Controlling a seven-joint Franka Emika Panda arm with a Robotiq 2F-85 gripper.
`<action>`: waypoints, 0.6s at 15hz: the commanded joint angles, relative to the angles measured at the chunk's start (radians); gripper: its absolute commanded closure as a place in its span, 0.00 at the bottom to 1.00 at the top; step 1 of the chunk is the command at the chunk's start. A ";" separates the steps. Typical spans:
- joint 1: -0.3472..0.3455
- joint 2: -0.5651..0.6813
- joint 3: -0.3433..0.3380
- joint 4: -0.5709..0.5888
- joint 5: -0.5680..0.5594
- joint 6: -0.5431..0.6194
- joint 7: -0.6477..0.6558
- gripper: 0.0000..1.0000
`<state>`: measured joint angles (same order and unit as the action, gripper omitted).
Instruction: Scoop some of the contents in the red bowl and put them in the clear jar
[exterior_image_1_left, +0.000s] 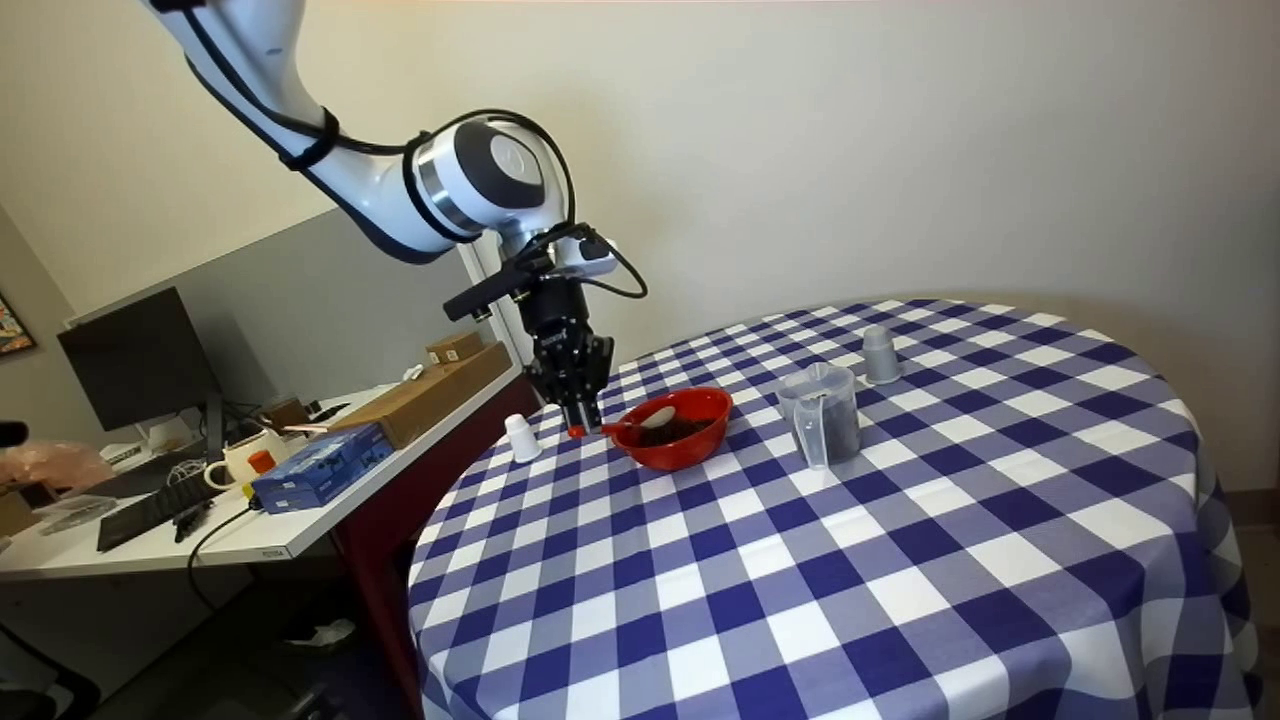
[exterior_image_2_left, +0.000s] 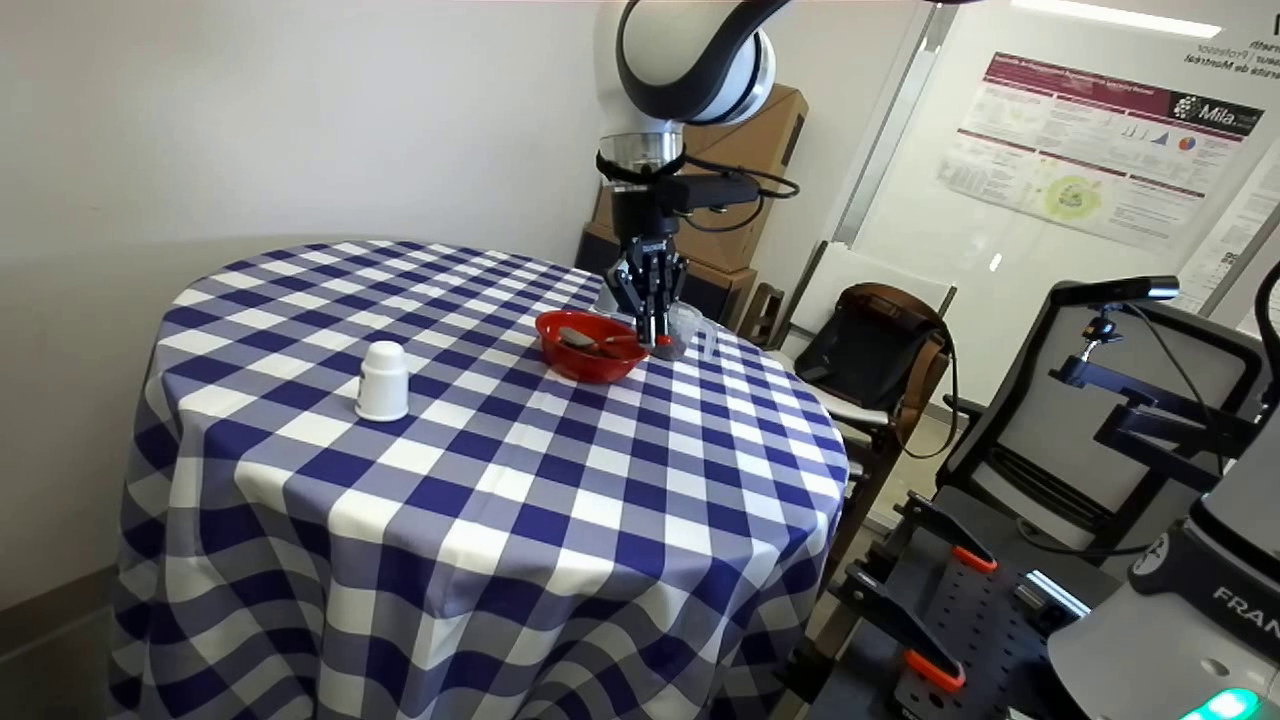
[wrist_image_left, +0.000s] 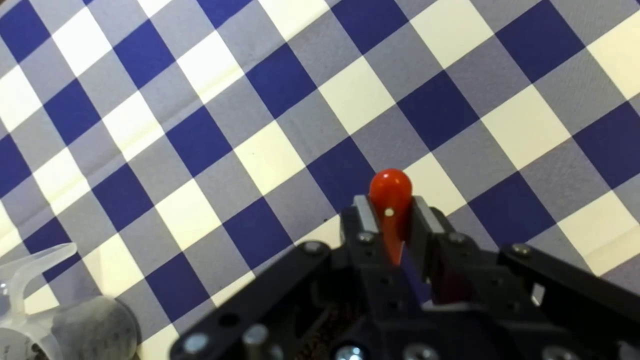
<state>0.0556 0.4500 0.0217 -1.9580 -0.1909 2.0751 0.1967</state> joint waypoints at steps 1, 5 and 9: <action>-0.001 0.021 -0.009 0.027 0.038 0.002 -0.024 0.89; 0.002 0.045 -0.022 0.036 0.022 -0.004 -0.018 0.89; 0.003 0.065 -0.038 0.050 0.014 -0.014 -0.015 0.56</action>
<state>0.0552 0.4905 -0.0018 -1.9437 -0.1824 2.0750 0.1967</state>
